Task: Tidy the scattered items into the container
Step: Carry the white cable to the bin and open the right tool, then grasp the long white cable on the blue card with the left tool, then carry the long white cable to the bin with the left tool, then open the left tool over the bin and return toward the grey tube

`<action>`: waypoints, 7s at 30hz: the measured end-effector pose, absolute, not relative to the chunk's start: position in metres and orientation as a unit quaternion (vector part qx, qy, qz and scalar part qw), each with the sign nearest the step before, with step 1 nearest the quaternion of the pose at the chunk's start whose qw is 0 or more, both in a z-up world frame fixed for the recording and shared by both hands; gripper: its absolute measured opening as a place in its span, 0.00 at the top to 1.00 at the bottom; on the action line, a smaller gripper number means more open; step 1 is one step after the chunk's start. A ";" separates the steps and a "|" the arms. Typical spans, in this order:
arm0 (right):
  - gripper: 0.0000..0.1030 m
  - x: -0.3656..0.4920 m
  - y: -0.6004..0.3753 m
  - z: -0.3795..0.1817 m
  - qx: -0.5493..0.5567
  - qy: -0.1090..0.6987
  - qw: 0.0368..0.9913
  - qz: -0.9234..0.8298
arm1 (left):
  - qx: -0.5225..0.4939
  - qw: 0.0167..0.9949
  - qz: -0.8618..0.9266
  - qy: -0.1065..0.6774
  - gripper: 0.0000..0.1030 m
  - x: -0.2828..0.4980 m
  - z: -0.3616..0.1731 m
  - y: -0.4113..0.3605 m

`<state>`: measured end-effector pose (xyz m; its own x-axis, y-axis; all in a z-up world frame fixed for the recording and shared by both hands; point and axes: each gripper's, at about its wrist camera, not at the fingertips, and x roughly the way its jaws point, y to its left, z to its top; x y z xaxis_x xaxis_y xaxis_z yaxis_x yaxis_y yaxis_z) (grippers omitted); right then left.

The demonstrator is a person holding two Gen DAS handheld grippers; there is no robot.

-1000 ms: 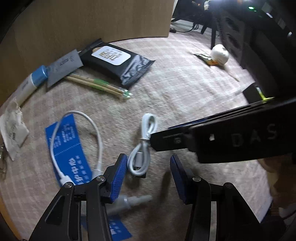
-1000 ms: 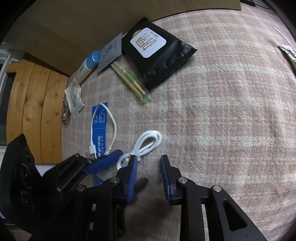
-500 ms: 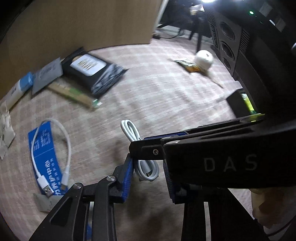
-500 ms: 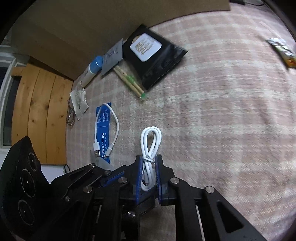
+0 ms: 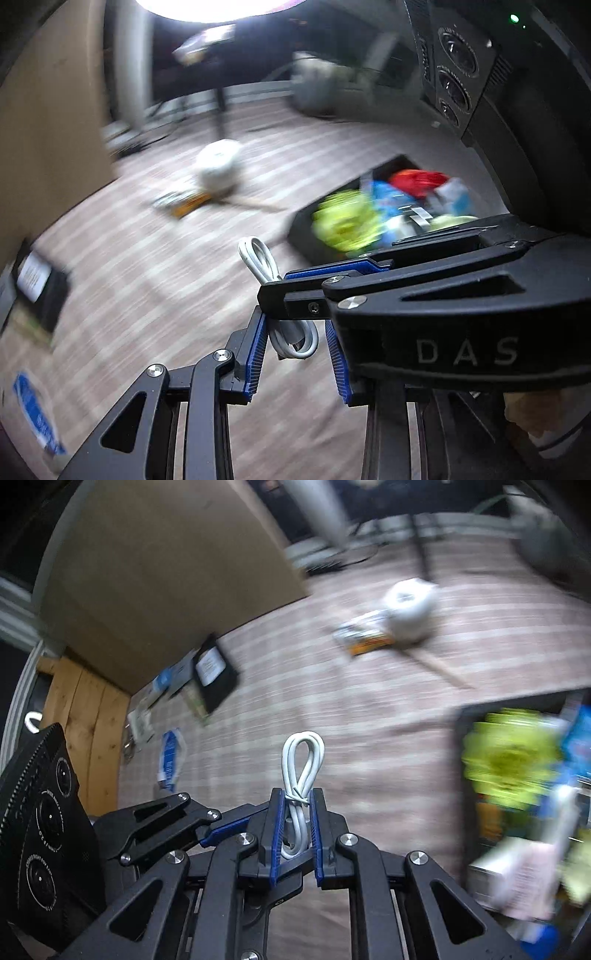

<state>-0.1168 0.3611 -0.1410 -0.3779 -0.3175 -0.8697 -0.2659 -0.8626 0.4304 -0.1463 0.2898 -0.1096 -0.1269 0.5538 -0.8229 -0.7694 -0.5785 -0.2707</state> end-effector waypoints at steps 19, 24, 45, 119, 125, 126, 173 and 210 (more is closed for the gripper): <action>0.88 -0.014 0.504 -0.126 0.528 -0.320 -0.118 -0.778 | -0.478 0.528 0.681 0.172 0.67 -0.084 -0.097 0.447; 0.85 -0.015 0.504 -0.128 0.531 -0.317 -0.121 -0.777 | -0.488 0.509 0.687 0.173 0.49 -0.091 -0.102 0.439; 0.71 -0.108 0.404 -0.119 0.555 -0.211 -0.044 -0.803 | -0.504 0.314 0.794 0.129 0.49 -0.198 -0.108 0.212; 0.92 -0.217 0.207 -0.214 0.604 -0.219 0.102 -0.759 | -0.552 0.167 0.813 0.078 0.79 -0.228 -0.174 -0.007; 0.85 -0.240 0.179 -0.225 0.614 -0.199 0.106 -0.756 | -0.556 0.166 0.812 0.062 0.77 -0.244 -0.183 -0.023; 0.85 -0.243 0.177 -0.226 0.615 -0.195 0.106 -0.757 | -0.557 0.168 0.811 0.062 0.77 -0.246 -0.184 -0.022; 0.97 -0.024 0.440 -0.115 0.494 -0.303 -0.098 -0.809 | -0.451 0.474 0.740 0.153 0.93 -0.098 -0.087 0.325; 0.73 -0.093 0.283 -0.118 0.540 -0.042 0.066 -0.838 | -0.565 0.143 0.810 0.064 0.82 -0.122 -0.150 0.004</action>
